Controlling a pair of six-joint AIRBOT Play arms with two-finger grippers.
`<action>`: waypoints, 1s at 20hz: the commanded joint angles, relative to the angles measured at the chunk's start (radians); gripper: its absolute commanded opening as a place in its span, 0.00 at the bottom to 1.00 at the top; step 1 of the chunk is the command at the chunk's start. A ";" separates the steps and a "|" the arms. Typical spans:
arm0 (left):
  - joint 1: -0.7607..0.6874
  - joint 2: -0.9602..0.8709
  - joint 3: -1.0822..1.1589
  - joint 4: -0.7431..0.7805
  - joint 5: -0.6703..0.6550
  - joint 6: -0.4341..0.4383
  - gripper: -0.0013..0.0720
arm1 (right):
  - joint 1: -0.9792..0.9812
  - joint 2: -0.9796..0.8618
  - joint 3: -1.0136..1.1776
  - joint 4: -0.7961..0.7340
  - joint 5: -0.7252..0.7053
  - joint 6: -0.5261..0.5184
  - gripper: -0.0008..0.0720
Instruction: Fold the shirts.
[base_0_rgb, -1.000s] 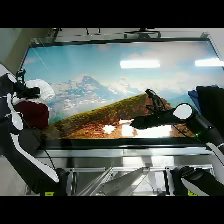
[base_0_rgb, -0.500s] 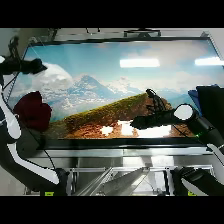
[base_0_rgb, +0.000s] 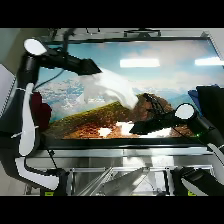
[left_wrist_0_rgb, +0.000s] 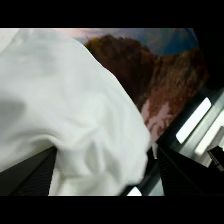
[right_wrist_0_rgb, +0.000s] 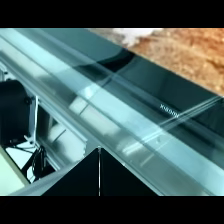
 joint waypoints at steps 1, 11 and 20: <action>-0.085 0.008 -0.068 -0.002 0.018 -0.001 1.00 | -0.011 0.002 0.002 -0.012 0.076 -0.010 0.03; 0.206 0.009 -0.314 0.251 0.002 -0.049 1.00 | -0.430 0.192 -0.084 -0.132 0.030 -0.037 0.03; 0.333 -0.252 -0.240 0.234 0.295 -0.034 0.99 | -0.332 0.123 -0.334 0.098 -0.278 -0.026 0.76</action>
